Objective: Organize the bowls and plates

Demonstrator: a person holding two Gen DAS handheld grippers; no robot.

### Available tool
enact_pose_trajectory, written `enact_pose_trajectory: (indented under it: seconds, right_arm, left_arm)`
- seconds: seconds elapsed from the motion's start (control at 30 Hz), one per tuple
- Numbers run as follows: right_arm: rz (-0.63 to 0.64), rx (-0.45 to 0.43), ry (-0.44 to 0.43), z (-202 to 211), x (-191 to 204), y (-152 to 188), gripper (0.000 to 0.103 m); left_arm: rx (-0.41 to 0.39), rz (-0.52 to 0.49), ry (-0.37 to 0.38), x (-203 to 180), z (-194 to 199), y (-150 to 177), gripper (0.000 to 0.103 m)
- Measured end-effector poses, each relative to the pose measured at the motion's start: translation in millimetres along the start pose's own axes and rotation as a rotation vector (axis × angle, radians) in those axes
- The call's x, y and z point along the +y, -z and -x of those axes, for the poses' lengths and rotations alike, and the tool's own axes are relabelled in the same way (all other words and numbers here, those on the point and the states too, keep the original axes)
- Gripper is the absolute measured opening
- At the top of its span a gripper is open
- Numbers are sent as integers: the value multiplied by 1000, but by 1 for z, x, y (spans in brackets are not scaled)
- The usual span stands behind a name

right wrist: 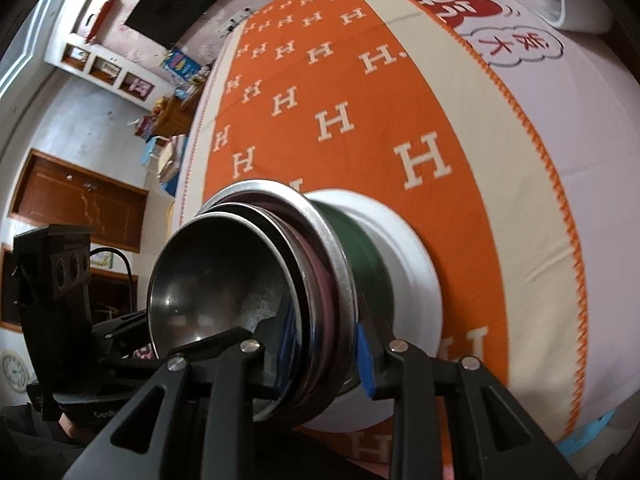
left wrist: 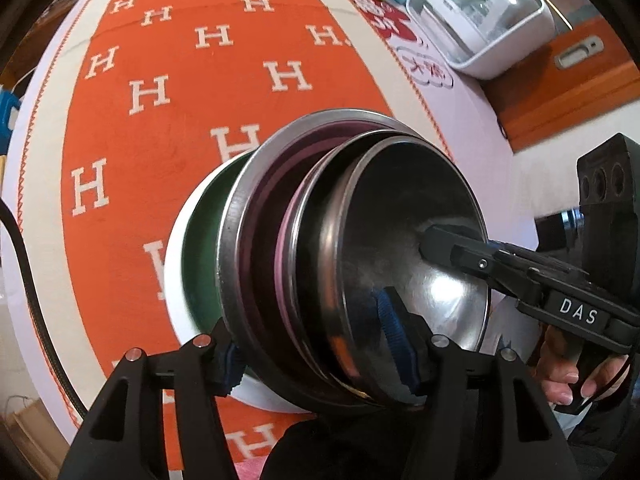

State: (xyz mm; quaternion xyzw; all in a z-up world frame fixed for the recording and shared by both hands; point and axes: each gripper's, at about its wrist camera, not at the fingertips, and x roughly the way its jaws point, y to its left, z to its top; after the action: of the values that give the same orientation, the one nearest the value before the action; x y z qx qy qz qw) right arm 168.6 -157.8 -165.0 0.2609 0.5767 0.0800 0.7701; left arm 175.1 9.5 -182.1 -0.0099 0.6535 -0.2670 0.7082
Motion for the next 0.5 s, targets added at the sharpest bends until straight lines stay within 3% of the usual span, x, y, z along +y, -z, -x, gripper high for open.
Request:
enact_pose_trajectory:
  seconds: [0.37,0.5]
  right_arm:
    - [-73,-79,119,-17,9,30,32]
    - [-59,-115,172,-16,12,34,35]
  left_arm:
    - [58,-98,42,19,-20,1,58]
    - [34,-148,6,12,-21,1,59]
